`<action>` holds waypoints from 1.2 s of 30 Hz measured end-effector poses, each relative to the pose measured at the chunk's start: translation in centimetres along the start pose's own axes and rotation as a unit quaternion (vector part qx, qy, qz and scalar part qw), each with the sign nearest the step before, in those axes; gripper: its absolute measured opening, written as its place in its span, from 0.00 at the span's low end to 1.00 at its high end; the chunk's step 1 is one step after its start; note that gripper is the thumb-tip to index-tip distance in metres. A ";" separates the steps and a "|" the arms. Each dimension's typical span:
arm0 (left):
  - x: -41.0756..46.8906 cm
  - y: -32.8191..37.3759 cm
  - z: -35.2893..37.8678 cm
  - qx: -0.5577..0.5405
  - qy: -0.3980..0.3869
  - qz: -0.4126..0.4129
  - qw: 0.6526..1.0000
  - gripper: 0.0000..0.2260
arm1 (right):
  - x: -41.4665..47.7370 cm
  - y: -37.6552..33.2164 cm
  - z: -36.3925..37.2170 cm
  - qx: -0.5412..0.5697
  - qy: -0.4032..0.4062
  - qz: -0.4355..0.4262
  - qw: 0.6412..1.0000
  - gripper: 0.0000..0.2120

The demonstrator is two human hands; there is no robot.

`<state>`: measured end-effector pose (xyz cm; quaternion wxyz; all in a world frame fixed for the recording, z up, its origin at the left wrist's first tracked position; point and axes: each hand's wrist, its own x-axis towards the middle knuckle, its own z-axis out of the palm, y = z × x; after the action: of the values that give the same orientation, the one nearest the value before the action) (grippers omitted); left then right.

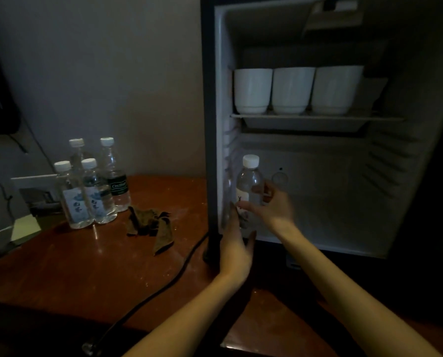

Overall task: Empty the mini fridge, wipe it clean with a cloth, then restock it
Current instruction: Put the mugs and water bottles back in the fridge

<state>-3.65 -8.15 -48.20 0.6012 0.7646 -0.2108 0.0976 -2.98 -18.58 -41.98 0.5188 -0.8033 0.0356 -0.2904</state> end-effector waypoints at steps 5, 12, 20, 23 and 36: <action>1.0 -1.6 -0.1 0.198 -0.112 0.015 0.974 0.41 | 3.3 2.0 1.3 0.013 0.007 -0.017 1.000 0.28; 3.7 1.0 0.2 0.210 -0.167 -0.019 0.963 0.28 | 8.5 3.5 3.0 -0.005 0.028 0.010 1.000 0.32; 8.6 0.0 1.5 0.247 -0.187 -0.027 0.950 0.36 | 13.0 5.0 2.9 0.017 0.016 0.032 0.999 0.33; 10.2 -0.8 2.2 0.271 -0.187 -0.026 0.944 0.39 | 17.0 9.3 3.5 0.037 -0.001 0.029 0.999 0.42; 9.1 -0.2 0.3 0.204 -0.193 0.046 0.959 0.28 | 11.8 3.6 2.2 -0.011 0.060 0.006 0.998 0.19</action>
<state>4.49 -10.22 -44.76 0.3750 0.8649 -0.3332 0.0169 8.82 -22.67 -40.63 0.5083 -0.7899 0.0748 -0.3347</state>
